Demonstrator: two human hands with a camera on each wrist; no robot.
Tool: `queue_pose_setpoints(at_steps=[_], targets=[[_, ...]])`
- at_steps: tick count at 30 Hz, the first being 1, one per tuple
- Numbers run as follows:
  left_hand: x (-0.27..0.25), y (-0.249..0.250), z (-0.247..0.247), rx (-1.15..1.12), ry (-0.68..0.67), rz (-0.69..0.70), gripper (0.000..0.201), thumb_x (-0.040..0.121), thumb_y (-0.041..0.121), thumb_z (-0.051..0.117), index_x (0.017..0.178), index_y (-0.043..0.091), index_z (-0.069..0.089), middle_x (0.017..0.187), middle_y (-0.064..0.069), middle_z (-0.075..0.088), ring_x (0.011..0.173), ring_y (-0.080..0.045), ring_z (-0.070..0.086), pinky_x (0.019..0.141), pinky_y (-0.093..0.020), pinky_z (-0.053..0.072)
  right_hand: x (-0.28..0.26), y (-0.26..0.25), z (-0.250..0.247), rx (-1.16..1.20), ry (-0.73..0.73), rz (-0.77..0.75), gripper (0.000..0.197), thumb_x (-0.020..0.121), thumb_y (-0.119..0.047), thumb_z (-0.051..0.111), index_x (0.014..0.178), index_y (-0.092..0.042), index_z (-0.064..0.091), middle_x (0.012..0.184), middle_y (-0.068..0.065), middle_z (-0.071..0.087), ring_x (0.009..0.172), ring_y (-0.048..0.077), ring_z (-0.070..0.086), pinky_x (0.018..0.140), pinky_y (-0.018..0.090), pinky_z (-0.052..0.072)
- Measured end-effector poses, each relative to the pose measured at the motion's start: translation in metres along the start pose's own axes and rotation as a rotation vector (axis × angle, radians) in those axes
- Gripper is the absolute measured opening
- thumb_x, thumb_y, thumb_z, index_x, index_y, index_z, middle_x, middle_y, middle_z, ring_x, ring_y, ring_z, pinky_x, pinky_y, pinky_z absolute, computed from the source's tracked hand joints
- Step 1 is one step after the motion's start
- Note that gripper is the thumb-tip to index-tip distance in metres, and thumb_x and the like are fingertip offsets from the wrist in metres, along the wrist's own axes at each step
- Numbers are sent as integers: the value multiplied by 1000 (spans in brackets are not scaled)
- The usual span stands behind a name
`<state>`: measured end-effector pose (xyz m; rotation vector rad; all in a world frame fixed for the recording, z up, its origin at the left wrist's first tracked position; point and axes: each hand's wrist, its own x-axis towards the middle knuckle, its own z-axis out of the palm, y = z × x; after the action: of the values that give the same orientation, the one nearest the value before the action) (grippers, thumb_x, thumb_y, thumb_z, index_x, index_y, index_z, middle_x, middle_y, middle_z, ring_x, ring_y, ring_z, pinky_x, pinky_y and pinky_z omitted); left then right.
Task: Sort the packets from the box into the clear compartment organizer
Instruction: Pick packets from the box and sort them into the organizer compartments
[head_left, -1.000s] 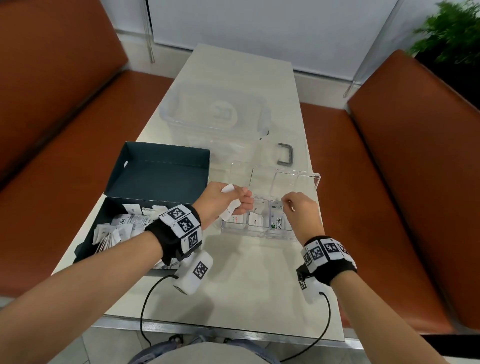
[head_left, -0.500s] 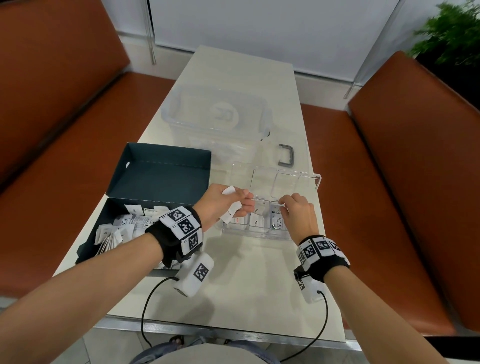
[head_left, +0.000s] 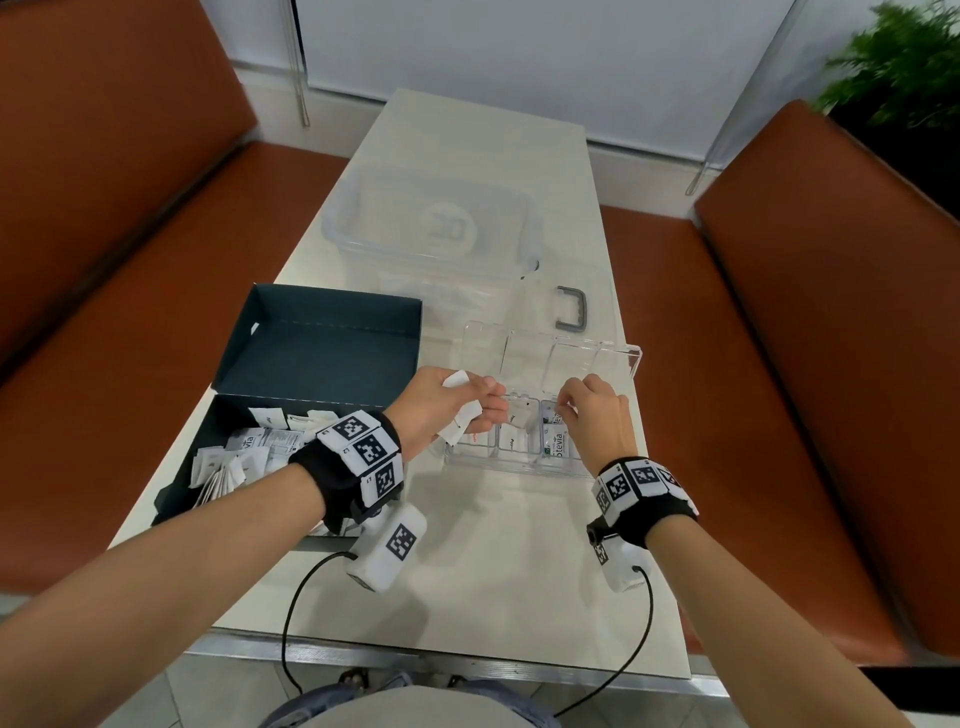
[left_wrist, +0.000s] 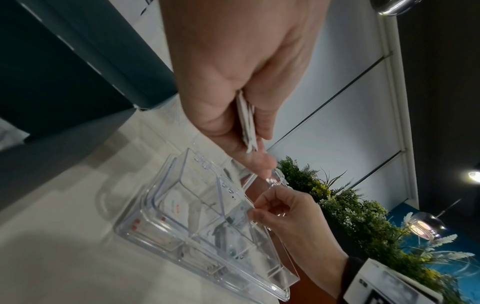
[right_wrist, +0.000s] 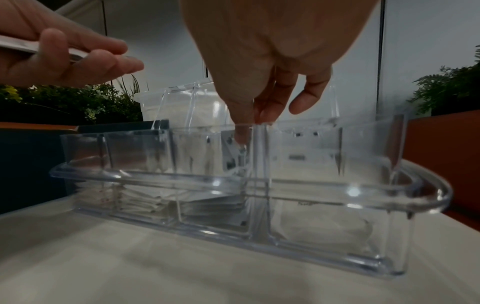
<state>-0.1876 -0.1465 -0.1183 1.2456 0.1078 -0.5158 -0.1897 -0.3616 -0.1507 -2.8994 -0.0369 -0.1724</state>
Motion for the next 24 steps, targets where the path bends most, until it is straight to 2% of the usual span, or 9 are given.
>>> queue_pose_setpoints(at_steps=[6,9,10,12,15,17,20,22,24], targets=[[-3,8,3,-62,-2,-154,40,93,29,64,109,-8,64,98,-22,73,81,-24,74,61,-23,58,-6,3,-7,-45,-28,-16,11,93,-14,55,103,-10,57,98,5,55,87,25,52,77,33,33],[-4,13,4,-101,-9,-253,51,94,43,58,115,-4,61,103,-20,73,87,-24,73,64,-25,60,-13,-9,-17,135,111,-58,10,91,-9,57,100,-8,62,95,7,58,78,25,57,74,33,45],[-5,14,4,-111,-19,-276,56,94,48,54,117,-3,60,105,-20,72,89,-25,73,67,-27,61,-15,-17,-22,246,156,-75,9,90,-8,58,98,-8,63,93,6,58,72,22,58,71,24,48],[-5,14,5,-117,-59,-318,66,93,58,48,121,-2,58,108,-20,71,92,-26,72,74,-29,60,-18,-35,-32,430,169,-112,13,88,-12,63,101,-12,64,91,2,58,65,11,55,63,6,41],[-4,15,9,-93,-107,-368,76,88,69,44,123,2,58,100,-15,72,85,-25,72,72,-33,62,-16,-62,-41,533,-46,-191,37,86,-25,69,122,-23,60,101,-1,54,68,0,51,66,6,40],[-5,16,11,-74,-126,-370,77,86,71,46,124,5,58,103,-14,71,86,-26,70,77,-36,61,-14,-71,-43,555,-190,-219,42,84,-25,71,124,-22,59,104,0,51,70,-4,49,69,9,42],[-7,17,14,-131,-129,-375,62,92,57,52,124,4,57,110,-14,66,91,-28,67,84,-39,59,-12,-72,-43,600,-168,-170,19,80,-14,72,98,-17,66,94,-1,55,70,-1,52,66,12,42],[-12,18,16,-205,-142,-367,37,97,27,50,122,-1,55,109,-17,66,91,-28,68,82,-38,59,-9,-68,-42,633,-138,-108,9,80,-12,71,84,-17,64,86,-1,62,68,8,59,61,16,45],[-16,19,18,-220,-141,-352,36,92,-5,36,124,-8,51,116,-24,63,98,-31,68,86,-37,57,-5,-62,-43,646,-96,-47,7,83,-12,69,82,-16,64,79,-1,65,63,11,63,56,15,49]])
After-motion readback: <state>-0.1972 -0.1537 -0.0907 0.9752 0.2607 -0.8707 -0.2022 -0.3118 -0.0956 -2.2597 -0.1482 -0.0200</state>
